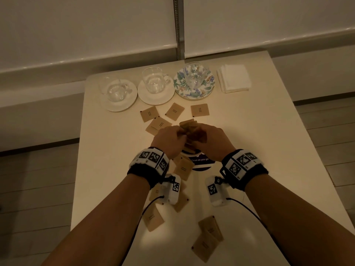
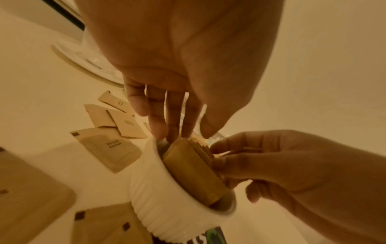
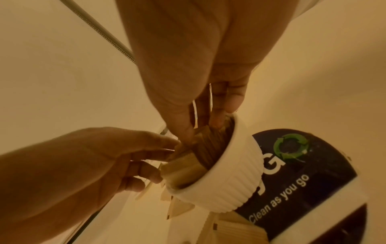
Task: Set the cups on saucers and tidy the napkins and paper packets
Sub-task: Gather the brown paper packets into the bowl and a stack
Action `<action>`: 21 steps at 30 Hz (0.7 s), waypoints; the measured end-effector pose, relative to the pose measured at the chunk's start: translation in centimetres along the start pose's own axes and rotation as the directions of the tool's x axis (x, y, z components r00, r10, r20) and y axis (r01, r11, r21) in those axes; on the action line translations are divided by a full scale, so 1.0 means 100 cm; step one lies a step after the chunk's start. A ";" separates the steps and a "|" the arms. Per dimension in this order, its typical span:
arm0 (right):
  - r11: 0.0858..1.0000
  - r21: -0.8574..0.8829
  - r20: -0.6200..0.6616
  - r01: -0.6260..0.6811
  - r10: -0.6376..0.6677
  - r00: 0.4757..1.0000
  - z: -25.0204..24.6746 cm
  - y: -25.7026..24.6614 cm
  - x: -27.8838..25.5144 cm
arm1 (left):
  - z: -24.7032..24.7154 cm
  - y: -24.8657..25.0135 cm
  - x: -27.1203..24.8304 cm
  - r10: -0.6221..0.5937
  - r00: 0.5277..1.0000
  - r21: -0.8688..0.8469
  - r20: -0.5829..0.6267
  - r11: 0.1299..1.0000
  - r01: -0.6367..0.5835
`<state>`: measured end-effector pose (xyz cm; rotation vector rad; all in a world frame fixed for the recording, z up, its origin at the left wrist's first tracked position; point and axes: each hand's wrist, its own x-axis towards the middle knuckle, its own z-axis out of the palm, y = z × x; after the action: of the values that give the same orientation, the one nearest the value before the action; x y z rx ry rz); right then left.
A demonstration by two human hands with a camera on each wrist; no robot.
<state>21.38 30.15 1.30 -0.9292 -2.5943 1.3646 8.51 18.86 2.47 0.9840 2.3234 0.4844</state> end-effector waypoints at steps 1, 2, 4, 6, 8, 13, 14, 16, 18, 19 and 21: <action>0.999 -0.047 -0.003 -0.002 0.002 1.000 0.000 0.001 0.002 | 0.002 0.000 -0.002 -0.005 1.000 0.045 -0.014 0.999 0.006; 0.994 -0.111 0.001 0.000 0.000 1.000 0.001 0.002 0.003 | 0.007 0.000 -0.004 -0.004 1.000 0.157 -0.003 0.988 0.005; 0.978 -0.208 0.018 -0.003 0.006 1.000 0.001 0.002 0.005 | 0.015 0.000 -0.007 0.005 1.000 0.370 0.024 0.929 -0.014; 0.975 -0.222 0.004 -0.014 0.016 1.000 0.000 0.004 0.006 | 0.018 -0.002 -0.007 0.016 0.999 0.405 0.036 0.914 -0.029; 0.980 -0.197 -0.017 -0.035 0.032 0.999 -0.004 0.009 0.005 | 0.016 -0.004 -0.005 -0.024 0.998 0.349 0.064 0.937 0.000; 0.990 -0.054 -0.059 -0.128 0.124 0.990 -0.008 0.018 0.001 | 0.026 0.000 -0.004 -0.101 0.991 0.406 0.092 0.912 0.055; 0.990 -0.050 -0.081 -0.135 0.131 0.988 -0.006 0.020 0.001 | 0.028 0.001 -0.004 -0.121 0.987 0.394 0.103 0.916 0.071; 0.987 -0.004 -0.151 -0.159 0.157 0.976 -0.004 0.023 0.001 | 0.027 0.002 -0.002 -0.160 0.980 0.350 0.120 0.930 0.109; 0.973 0.101 -0.176 -0.208 0.224 0.959 -0.004 0.026 0.001 | 0.025 0.001 0.002 -0.183 0.971 0.313 0.154 0.941 0.127; 0.959 0.167 -0.167 -0.230 0.258 0.952 -0.004 0.028 0.000 | 0.024 0.000 0.003 -0.178 0.969 0.280 0.173 0.952 0.125; 0.936 0.258 -0.141 -0.241 0.283 0.949 -0.004 0.030 -0.002 | 0.025 0.000 0.004 -0.143 0.968 0.179 0.207 0.978 0.106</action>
<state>23.09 31.60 -0.74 -1.3245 -2.1781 1.5315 9.83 19.46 0.37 0.9096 2.2344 0.1246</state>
